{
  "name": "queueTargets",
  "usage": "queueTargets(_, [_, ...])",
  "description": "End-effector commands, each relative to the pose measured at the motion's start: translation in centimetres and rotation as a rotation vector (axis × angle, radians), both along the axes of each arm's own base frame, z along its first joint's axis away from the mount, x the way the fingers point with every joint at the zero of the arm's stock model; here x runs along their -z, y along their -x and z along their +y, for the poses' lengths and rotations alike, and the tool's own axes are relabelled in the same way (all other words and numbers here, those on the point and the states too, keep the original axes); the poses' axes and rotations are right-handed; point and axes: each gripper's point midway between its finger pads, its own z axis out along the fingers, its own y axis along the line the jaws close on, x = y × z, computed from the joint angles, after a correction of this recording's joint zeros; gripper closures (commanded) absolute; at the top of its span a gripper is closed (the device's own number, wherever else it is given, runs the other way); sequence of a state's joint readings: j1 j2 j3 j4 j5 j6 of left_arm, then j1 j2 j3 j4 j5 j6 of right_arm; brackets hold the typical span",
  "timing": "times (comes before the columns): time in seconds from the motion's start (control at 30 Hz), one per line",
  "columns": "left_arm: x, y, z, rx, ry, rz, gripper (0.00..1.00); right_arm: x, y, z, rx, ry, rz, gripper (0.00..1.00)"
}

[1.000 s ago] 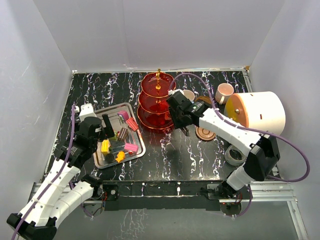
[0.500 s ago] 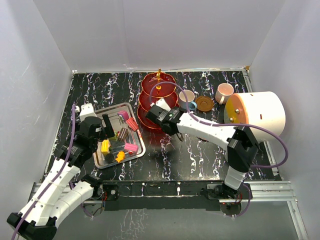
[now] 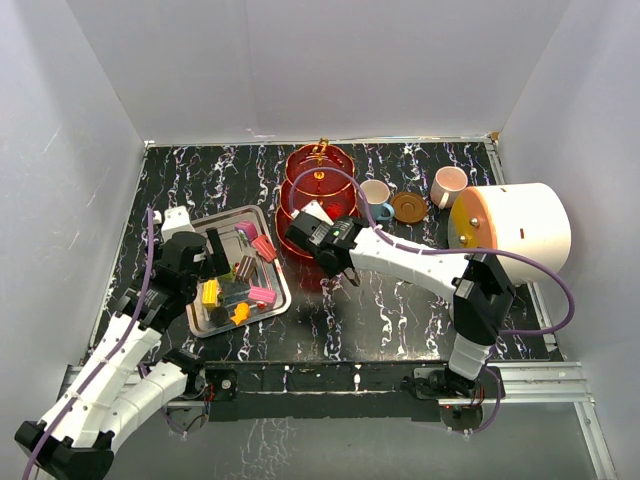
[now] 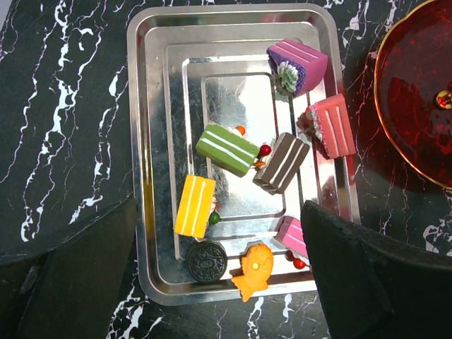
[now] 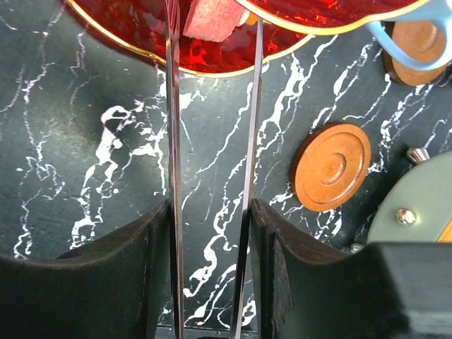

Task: Serve the afternoon tea
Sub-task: Adjust the desert at the desert table.

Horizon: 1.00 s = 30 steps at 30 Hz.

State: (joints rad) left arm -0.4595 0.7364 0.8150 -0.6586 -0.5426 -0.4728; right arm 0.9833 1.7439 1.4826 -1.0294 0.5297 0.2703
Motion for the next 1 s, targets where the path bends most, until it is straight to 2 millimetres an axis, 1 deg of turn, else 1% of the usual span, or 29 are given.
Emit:
queueTargets(0.0, [0.1,-0.1,0.5,-0.024,-0.015,-0.003,0.01,-3.3,-0.6,3.0,-0.022,-0.178,-0.047,0.57])
queueTargets(0.3, [0.3,-0.2,0.3,-0.018,-0.015,0.002,0.01,-4.2,-0.5,5.3,-0.058,-0.292,-0.027,0.55])
queueTargets(0.43, [0.3,-0.2,0.3,-0.015,-0.015,0.003,0.01,-4.2,-0.8,5.8,-0.058,-0.305,-0.032,0.56])
queueTargets(0.5, [0.2,-0.2,0.3,-0.014,-0.015,0.003,0.01,-4.3,-0.8,6.0,-0.058,-0.309,-0.031,0.59])
queueTargets(0.6, [0.3,-0.2,0.2,-0.013,-0.015,0.005,0.01,-4.5,-0.9,6.4,-0.071,-0.319,-0.032,0.65])
queueTargets(0.67, [0.3,-0.3,0.2,-0.012,-0.015,0.007,0.01,-4.5,-1.2,6.2,-0.065,-0.296,-0.037,0.69])
queueTargets(0.83, [0.5,-0.3,0.1,-0.010,-0.016,0.013,0.01,-4.5,-1.1,6.2,-0.081,-0.278,-0.031,0.70])
queueTargets(0.93, [0.5,-0.3,0.1,-0.009,-0.018,0.014,0.01,-4.3,-0.7,6.9,-0.102,-0.316,-0.007,0.70])
queueTargets(0.97, [0.5,-0.3,0.1,-0.009,-0.018,0.015,0.01,-4.2,-0.7,6.8,-0.094,-0.317,-0.007,0.69])
